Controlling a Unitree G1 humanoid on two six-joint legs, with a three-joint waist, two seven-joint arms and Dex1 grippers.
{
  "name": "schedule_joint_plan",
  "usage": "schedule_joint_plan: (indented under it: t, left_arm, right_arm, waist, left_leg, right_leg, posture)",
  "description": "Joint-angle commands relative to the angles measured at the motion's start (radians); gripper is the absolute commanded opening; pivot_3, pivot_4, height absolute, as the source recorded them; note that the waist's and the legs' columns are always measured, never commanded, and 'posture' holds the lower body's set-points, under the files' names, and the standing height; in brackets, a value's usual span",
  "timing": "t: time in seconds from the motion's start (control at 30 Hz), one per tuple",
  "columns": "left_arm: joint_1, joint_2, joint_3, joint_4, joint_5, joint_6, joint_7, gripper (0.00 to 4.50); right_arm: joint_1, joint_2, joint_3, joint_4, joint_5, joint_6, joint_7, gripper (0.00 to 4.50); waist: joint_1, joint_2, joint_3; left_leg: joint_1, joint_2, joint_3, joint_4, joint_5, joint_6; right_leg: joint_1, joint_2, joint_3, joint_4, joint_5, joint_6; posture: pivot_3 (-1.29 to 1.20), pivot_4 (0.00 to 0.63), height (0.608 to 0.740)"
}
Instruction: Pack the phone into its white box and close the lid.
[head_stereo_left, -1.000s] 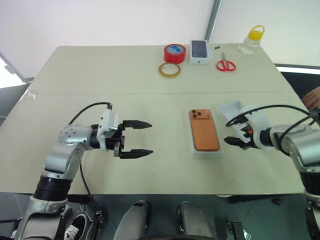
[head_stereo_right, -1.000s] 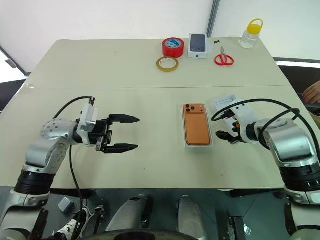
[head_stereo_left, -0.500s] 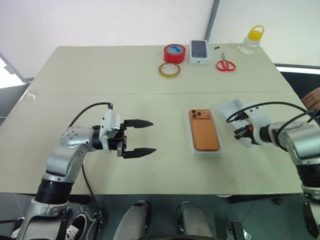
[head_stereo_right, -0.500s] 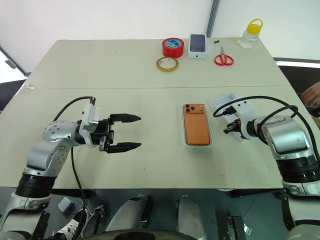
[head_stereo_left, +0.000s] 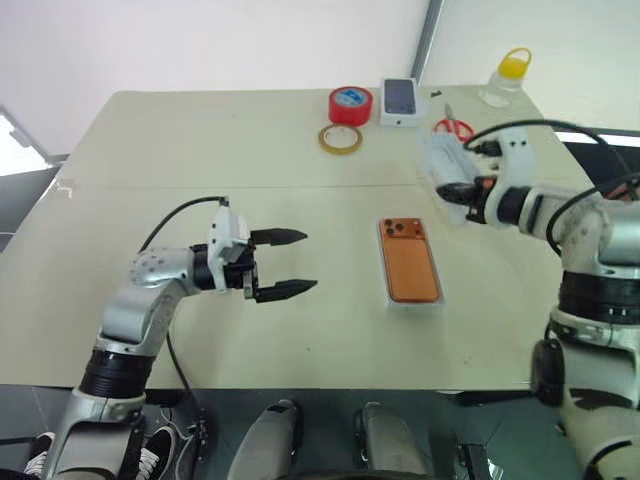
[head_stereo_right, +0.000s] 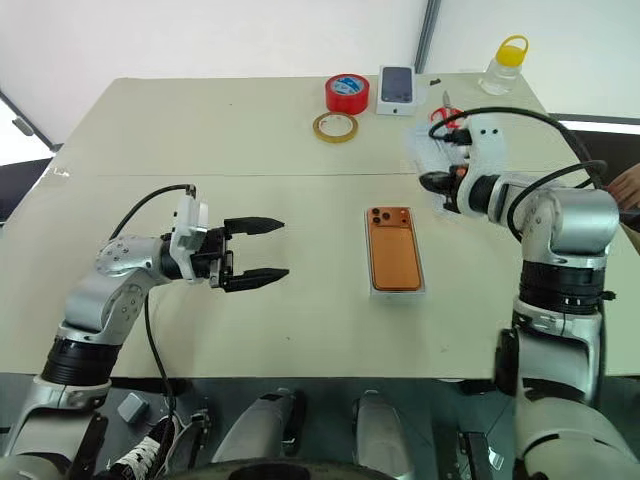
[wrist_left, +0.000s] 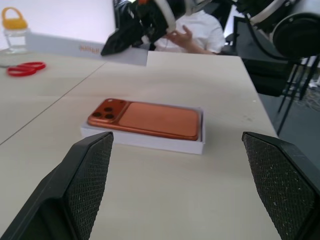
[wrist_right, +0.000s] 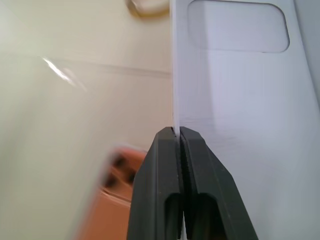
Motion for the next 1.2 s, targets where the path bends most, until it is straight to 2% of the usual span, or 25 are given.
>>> schedule_joint_plan:
  t: [0.03,0.1,0.27,0.5,0.6,0.77,0.87,1.0,1.2]
  left_arm:
    - [-0.023,-0.032,0.023,0.006,0.017,-0.001,0.086,4.36]
    - [-0.024,-0.044,0.032,0.012,0.014,0.006,0.116,4.36]
    - [-0.021,-0.057,0.03,0.015,0.023,0.002,0.156,4.36]
    - [-0.033,-0.078,0.031,0.019,0.022,0.005,0.191,4.36]
    - [-0.037,-0.094,0.032,0.019,0.023,0.005,0.212,4.36]
    - [-0.027,-0.109,0.029,-0.007,0.003,0.036,0.223,4.36]
    - [-0.026,-0.112,0.027,-0.011,0.004,0.041,0.228,4.36]
    - [-0.028,-0.106,0.03,-0.007,0.011,0.032,0.227,4.36]
    - [-0.014,-0.106,0.037,-0.013,0.003,0.04,0.232,4.36]
  right_arm:
    - [-0.04,0.135,-0.19,-0.098,0.115,0.164,-0.043,0.08]
    - [-0.024,0.217,-0.253,-0.148,0.209,0.238,-0.055,0.08]
    - [0.116,0.333,-0.271,-0.227,0.5,0.253,-0.188,0.08]
    - [0.231,0.419,-0.279,-0.224,0.94,0.253,-0.531,0.08]
    - [0.31,0.363,-0.146,-0.226,1.224,0.111,-0.725,0.08]
    - [0.341,0.224,0.03,-0.225,1.505,-0.154,-0.943,0.08]
    - [0.356,0.105,0.096,-0.245,1.473,-0.185,-0.92,0.08]
    - [0.316,0.007,0.093,-0.175,1.45,-0.287,-0.894,0.08]
    - [0.266,-0.227,0.061,-0.096,1.108,-0.361,-0.649,0.08]
  waist:
    - [-0.001,0.0,0.0]
    - [-0.002,0.0,0.0]
    - [-0.004,0.001,0.0]
    - [-0.01,0.001,0.0]
    - [-0.009,0.001,0.0]
    - [-0.013,0.001,0.0]
    - [-0.012,0.001,0.0]
    - [-0.01,0.001,0.0]
    - [-0.004,0.001,0.0]
  left_leg:
    - [0.0,0.0,0.0,0.0,0.0,0.0]
    - [0.0,0.0,0.0,0.0,0.0,0.0]
    - [-0.001,0.0,0.0,-0.001,0.0,0.0]
    - [-0.001,0.0,0.0,-0.001,0.0,0.0]
    - [-0.001,0.0,0.0,-0.001,0.0,0.0]
    - [-0.001,0.0,0.001,0.0,0.001,0.0]
    - [-0.001,0.0,0.001,0.0,0.0,0.0]
    - [-0.001,0.0,0.001,0.0,0.0,0.0]
    - [-0.001,0.0,0.002,0.001,0.0,0.001]
  right_leg:
    - [0.0,0.0,0.0,0.0,0.0,0.0]
    - [-0.001,0.0,0.0,0.001,0.0,0.0]
    - [-0.002,0.0,0.001,0.002,0.0,0.0]
    - [-0.003,0.0,0.001,0.003,0.0,0.0]
    - [-0.003,0.0,0.001,0.003,0.0,0.0]
    - [-0.003,0.0,0.002,0.003,0.0,0.0]
    - [-0.002,0.0,0.002,0.002,0.0,0.0]
    - [-0.001,0.0,0.001,0.002,0.0,0.0]
    - [0.0,0.001,0.0,0.0,0.0,0.0]
  posture:
    - [0.0,0.15,0.74]
    - [0.0,0.15,0.74]
    - [0.0,0.15,0.74]
    - [0.0,0.15,0.74]
    - [0.0,0.15,0.74]
    - [0.0,0.15,0.74]
    - [0.0,0.15,0.74]
    - [0.0,0.15,0.74]
    - [0.0,0.15,0.74]
